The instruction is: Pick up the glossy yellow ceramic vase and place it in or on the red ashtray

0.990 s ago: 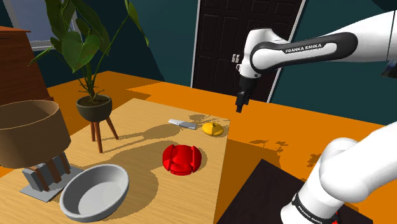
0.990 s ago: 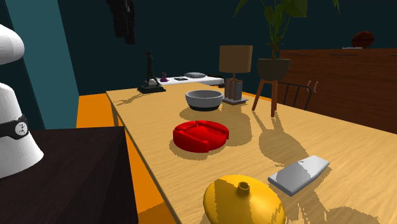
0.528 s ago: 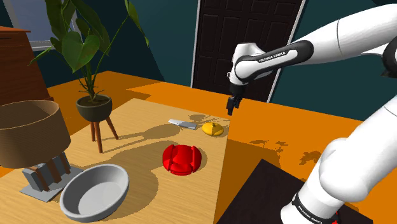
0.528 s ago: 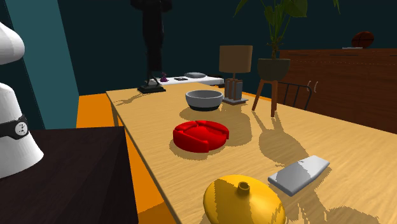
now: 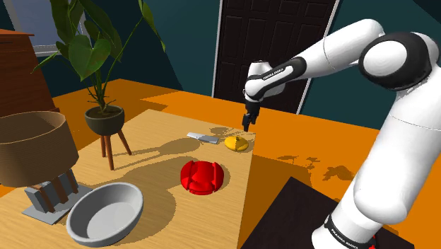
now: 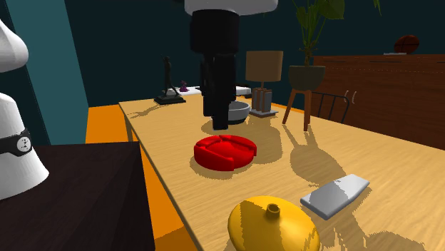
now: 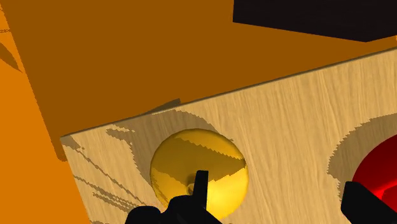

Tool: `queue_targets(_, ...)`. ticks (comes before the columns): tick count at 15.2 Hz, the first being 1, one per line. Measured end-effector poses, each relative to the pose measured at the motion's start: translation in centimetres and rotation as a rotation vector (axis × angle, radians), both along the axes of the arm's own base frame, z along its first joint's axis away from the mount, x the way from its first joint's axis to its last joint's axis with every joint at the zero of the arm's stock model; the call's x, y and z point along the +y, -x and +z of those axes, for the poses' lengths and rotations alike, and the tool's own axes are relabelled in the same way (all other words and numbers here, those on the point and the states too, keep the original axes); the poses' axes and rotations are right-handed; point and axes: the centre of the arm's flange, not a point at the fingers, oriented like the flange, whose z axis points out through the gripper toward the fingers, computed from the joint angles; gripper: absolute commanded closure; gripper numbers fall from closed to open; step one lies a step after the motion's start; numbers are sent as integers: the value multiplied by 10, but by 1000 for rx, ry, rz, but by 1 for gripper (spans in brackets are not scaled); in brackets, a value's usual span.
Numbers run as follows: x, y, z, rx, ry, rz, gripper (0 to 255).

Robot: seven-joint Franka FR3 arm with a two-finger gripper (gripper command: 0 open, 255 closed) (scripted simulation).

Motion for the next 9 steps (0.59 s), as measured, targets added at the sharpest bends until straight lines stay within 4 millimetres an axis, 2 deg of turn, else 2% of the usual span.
queue_targets(5,-29,-46,-43,7,-6,8,0)
queue_targets(9,-53,-76,-76,14,-11,14,0)
